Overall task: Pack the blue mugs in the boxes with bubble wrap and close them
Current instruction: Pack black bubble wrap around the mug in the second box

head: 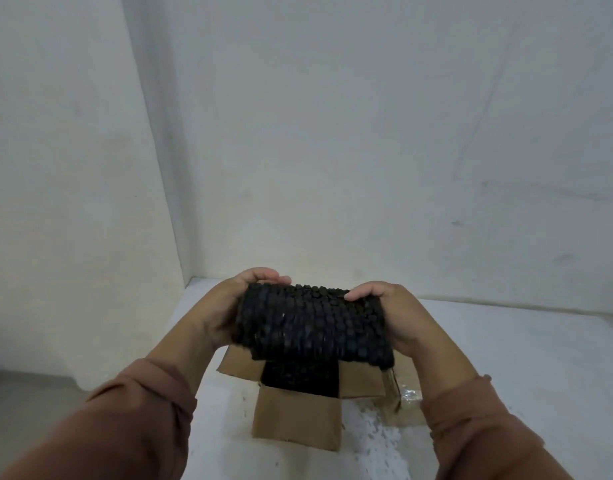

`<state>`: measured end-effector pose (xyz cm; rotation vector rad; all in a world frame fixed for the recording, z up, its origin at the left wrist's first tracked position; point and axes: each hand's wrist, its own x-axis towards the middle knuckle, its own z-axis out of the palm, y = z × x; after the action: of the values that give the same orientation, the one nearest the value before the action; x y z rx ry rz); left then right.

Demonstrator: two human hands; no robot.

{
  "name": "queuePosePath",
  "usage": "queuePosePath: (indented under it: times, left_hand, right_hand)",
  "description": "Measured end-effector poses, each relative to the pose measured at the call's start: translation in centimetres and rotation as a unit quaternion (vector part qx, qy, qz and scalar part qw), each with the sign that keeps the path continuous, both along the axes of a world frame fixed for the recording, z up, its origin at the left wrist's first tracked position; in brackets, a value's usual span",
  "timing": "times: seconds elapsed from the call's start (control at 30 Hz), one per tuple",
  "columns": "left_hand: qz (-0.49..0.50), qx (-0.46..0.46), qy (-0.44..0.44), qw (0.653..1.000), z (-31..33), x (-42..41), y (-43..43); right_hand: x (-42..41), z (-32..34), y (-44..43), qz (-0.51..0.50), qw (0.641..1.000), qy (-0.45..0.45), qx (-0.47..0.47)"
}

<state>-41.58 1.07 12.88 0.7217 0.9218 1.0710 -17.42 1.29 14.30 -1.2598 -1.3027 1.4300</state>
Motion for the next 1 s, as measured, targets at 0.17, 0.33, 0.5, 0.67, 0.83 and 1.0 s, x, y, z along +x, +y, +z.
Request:
queuePosePath:
  times: [0.17,0.33,0.5,0.67,0.83,1.0]
  left_hand:
    - [-0.076,-0.059,0.036,0.995,-1.4,-0.3,-0.3]
    - [-0.098,-0.035,0.148,0.984,-1.9,0.4,0.0]
    - [-0.167,-0.01,0.184,0.969,-1.3,1.3,0.1]
    - [-0.069,-0.024,0.066,0.995,-2.2,1.3,0.6]
    - [-0.062,-0.061,-0.034,0.996,-4.4,2.0,-1.1]
    - [0.058,-0.001,0.093,0.994,-4.8,3.8,-1.6]
  right_hand:
    - [0.2,-1.3,0.4,-0.003,0.998,-0.063,0.015]
    - [1.4,-1.3,0.4,0.049,0.997,-0.066,-0.003]
    - [0.4,-1.2,0.5,0.132,0.977,-0.164,0.019]
    - [-1.0,-2.8,0.6,0.086,0.986,-0.138,0.037]
    - [-1.8,-3.8,0.1,-0.022,0.999,-0.043,0.022]
    - [-1.8,-4.6,0.3,0.018,0.997,-0.074,0.017]
